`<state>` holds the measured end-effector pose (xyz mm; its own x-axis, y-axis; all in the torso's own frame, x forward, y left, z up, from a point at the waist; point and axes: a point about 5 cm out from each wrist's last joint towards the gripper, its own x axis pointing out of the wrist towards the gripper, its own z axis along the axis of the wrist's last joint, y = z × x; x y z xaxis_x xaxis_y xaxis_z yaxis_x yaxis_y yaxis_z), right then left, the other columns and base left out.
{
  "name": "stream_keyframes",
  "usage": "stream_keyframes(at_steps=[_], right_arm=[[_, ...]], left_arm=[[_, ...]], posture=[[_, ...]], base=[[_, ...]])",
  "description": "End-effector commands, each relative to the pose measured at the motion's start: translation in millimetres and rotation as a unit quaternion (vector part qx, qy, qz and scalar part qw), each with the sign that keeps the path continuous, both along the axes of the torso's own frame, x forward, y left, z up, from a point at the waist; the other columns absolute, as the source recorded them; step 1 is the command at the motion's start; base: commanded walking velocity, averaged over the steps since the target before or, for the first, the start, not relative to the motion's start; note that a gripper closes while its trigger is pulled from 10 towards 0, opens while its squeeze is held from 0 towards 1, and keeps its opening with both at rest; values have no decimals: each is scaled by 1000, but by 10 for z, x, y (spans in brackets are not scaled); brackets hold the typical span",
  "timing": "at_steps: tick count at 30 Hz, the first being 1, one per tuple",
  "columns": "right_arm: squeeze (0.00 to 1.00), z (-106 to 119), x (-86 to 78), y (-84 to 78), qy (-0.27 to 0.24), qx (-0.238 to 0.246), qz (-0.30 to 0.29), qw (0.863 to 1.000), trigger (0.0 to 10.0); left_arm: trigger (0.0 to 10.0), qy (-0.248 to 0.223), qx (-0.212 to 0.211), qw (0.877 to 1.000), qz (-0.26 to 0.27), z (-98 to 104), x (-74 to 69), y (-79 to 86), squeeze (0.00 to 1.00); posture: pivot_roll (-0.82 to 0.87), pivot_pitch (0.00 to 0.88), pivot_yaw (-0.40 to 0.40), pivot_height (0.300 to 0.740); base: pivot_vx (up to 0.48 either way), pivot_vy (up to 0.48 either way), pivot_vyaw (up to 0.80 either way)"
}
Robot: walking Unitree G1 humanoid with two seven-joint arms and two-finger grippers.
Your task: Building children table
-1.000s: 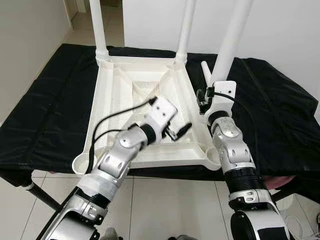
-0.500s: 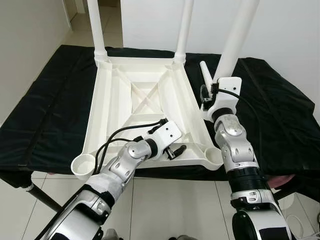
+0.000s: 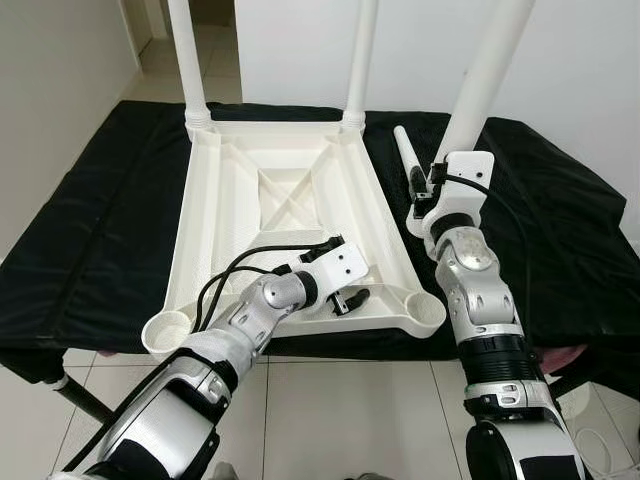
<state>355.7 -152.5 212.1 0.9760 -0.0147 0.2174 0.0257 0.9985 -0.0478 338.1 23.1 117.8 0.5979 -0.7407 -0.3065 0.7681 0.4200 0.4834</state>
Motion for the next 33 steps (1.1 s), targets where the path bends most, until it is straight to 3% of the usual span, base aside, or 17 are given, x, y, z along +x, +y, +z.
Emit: stream_keyframes(at_steps=[1, 5, 18, 25, 28, 30, 31, 32, 33], right_arm=[[0, 3, -21, -17, 0, 4, -3, 1000, 10000], [0, -44, -67, -25, 6, 6, -2, 1000, 10000], [0, -210, -170, 27, 32, 17, 11, 999, 10000], [0, -325, -246, 87, 45, 18, 33, 998, 10000], [0, -396, -292, 134, 50, 18, 51, 997, 10000], [0, -396, -292, 134, 50, 18, 51, 997, 10000], [0, -409, -299, 142, 51, 17, 54, 997, 10000], [0, -428, -304, 154, 52, 15, 58, 997, 10000], [0, -428, -304, 154, 52, 15, 58, 997, 10000]], left_arm=[[10000, -11, 23, 998, 63, -103, 65, 151, 0], [10000, -33, 46, 995, 87, -17, 207, 284, 0], [10000, -62, 46, 991, 111, 169, 365, 395, 0], [10000, -50, -8, 996, 71, 267, 323, 307, 0], [10000, -33, -58, 998, 15, 325, 204, 223, 0], [10000, -33, -58, 998, 15, 325, 204, 223, 0], [10000, -27, -75, 997, 0, 344, 161, 204, 0], [10000, -1, -118, 993, -14, 400, 97, 161, 0], [10000, -1, -118, 993, -14, 400, 97, 161, 0]], posture=[[-130, 0, -9, 740], [-136, 0, -5, 740], [-134, 0, -6, 740], [-125, 0, -13, 740], [-113, 0, -21, 740], [-113, 0, -21, 740], [-108, 0, -27, 740], [-100, 0, -33, 740], [-100, 0, -33, 740]], base=[[0, 0, 0], [0, 0, 0], [0, 0, 0], [0, 0, 0], [0, 0, 0], [0, 0, 0], [0, 0, 0], [0, 0, 0], [0, 0, 0]])
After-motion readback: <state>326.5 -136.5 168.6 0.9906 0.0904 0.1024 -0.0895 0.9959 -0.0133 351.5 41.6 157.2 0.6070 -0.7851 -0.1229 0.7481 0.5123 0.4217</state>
